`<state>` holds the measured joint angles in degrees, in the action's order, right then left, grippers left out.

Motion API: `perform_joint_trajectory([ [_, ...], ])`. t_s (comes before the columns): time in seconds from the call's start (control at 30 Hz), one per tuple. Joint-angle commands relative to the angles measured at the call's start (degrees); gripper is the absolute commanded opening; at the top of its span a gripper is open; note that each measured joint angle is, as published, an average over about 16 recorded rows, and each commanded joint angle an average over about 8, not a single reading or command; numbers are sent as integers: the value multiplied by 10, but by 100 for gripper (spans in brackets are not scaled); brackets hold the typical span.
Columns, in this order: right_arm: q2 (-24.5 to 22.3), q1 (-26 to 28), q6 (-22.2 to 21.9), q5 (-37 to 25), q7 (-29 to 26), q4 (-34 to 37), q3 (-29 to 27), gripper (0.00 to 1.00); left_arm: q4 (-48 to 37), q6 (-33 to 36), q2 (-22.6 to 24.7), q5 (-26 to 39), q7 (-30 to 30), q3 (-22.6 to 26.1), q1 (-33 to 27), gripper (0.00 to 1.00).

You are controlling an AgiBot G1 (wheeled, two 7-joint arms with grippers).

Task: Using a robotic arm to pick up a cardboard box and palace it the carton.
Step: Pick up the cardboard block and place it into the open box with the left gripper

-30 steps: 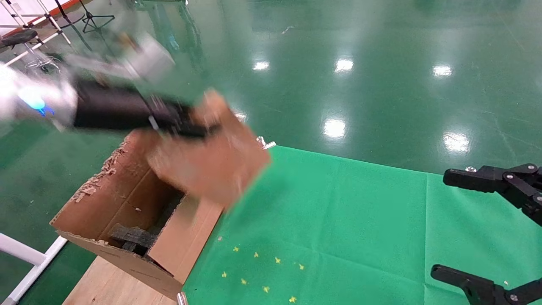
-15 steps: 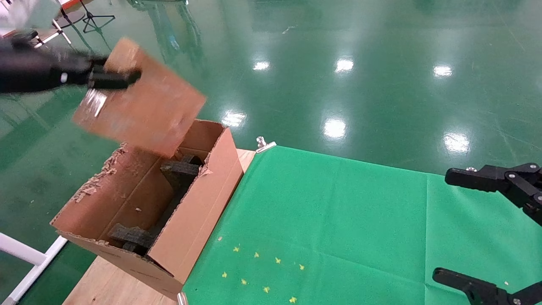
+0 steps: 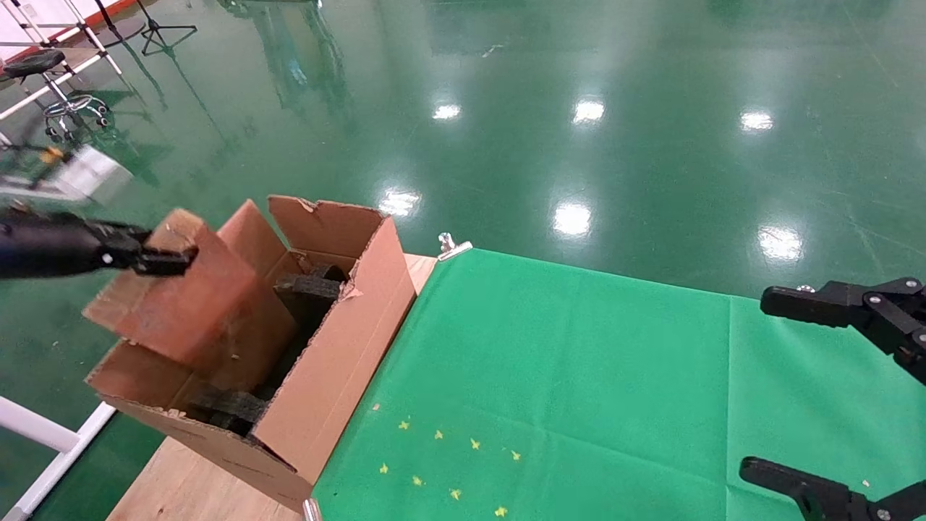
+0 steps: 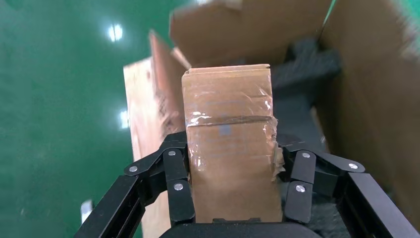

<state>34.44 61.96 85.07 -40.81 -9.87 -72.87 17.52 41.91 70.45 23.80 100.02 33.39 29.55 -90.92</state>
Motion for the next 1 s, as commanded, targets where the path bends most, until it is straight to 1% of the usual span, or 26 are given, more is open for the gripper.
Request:
perform_joint_trajectory([
  [0.03, 0, 0, 0, 0, 0, 0, 0, 100, -24, -15, 12, 17, -11, 8, 3, 0],
  [0.2, 0, 0, 0, 0, 0, 0, 0, 100, -81, -48, 40, 28, -42, 13, 5, 0],
  [0.33, 0, 0, 0, 0, 0, 0, 0, 100, -122, -78, 65, 49, -60, 23, 4, 0],
  [0.53, 0, 0, 0, 0, 0, 0, 0, 100, -187, -116, 110, 86, -63, 43, -1, 0],
  [0.73, 0, 0, 0, 0, 0, 0, 0, 100, -246, -138, 137, 97, -64, 49, -6, 0],
  [0.77, 0, 0, 0, 0, 0, 0, 0, 100, -253, -140, 140, 98, -63, 49, -8, 7],
  [1.0, 0, 0, 0, 0, 0, 0, 0, 100, -286, -148, 152, 107, -58, 54, -20, 95],
])
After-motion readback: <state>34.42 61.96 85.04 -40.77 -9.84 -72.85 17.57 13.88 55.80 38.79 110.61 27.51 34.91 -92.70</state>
